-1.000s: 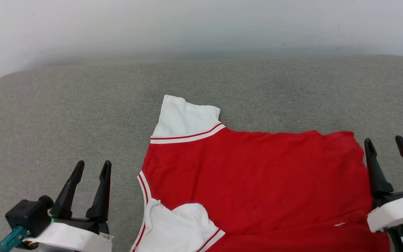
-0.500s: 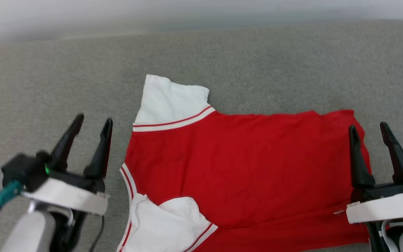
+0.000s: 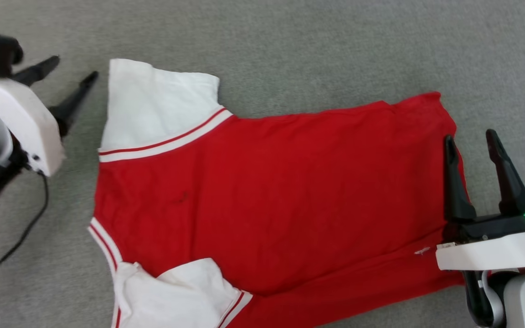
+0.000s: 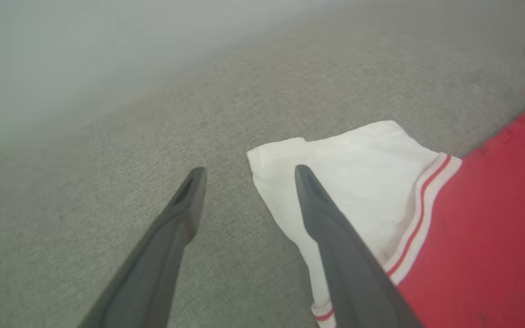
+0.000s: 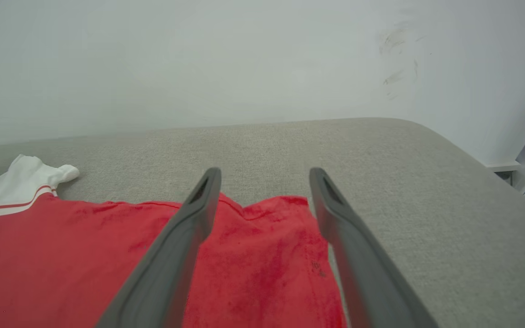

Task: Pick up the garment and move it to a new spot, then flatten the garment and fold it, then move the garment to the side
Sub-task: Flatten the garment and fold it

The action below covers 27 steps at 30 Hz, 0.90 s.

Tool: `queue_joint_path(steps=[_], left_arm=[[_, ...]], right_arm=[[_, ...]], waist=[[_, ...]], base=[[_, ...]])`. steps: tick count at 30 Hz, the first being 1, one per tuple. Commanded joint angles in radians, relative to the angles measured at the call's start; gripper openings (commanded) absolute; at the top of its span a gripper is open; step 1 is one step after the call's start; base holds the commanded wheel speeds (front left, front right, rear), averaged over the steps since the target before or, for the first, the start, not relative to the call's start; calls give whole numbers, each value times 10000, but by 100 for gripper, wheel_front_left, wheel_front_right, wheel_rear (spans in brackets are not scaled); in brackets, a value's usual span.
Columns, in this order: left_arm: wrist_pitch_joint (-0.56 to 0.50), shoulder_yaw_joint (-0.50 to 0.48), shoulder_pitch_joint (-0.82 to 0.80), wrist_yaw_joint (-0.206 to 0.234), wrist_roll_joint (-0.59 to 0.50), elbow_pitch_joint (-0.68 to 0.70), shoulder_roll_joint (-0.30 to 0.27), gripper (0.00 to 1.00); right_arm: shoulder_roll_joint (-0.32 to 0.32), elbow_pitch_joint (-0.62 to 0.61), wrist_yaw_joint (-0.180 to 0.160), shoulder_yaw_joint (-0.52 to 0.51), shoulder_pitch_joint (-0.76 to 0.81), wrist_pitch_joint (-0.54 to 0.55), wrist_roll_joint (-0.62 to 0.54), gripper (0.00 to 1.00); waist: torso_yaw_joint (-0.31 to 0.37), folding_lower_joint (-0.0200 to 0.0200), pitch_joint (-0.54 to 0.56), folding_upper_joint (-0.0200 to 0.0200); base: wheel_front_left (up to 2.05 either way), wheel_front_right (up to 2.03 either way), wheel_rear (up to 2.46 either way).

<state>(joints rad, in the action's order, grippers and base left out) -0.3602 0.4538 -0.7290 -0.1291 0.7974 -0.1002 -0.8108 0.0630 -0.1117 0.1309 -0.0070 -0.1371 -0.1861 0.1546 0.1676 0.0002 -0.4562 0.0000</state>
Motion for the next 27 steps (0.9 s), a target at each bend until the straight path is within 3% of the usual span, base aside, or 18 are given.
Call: queue_joint_path(steps=[1,4,11,21,22,23,24,27], left_arm=[[-398,124,-370,-5,252,-71,-144,100],[-1753,417,-1196,-6,1139,-540,-526,100],[-4037,972,-2522,-7,2400,-1585,-842,100],[-5052,2011,-3018,-10,2532,-2531,-588,100],[-5234,2189,-2944,-11,2638,-2524,-583,68],[-5372,2361,-2851,-14,2761,-2495,-585,12],[-5431,2484,-2786,-17,2846,-2456,-579,0],[-4981,2636,-2748,-14,2943,-2324,-587,0]], right_arm=[[-75,50,-4,80,-184,-83,52,100],[-107,214,-4,243,-290,-199,109,100],[-143,608,-4,421,-487,-445,268,100],[-141,1100,-6,804,-624,-673,575,100],[-140,1139,-6,802,-647,-697,581,100],[-142,1186,-4,786,-665,-699,590,100],[-142,1227,-4,761,-673,-701,575,100],[-141,1321,-4,640,-689,-707,466,100]], waist=[[417,-2,-407,0],[683,-2,-640,0],[1138,-2,-1024,0],[1407,-2,-1300,0],[1411,-2,-1302,0],[1409,-2,-1293,0],[1398,-2,-1272,0],[1342,-2,-1154,0]], base=[[0,0,0],[0,0,0],[0,0,0],[0,0,0],[0,0,0],[0,0,0],[0,0,0],[0,0,0]])
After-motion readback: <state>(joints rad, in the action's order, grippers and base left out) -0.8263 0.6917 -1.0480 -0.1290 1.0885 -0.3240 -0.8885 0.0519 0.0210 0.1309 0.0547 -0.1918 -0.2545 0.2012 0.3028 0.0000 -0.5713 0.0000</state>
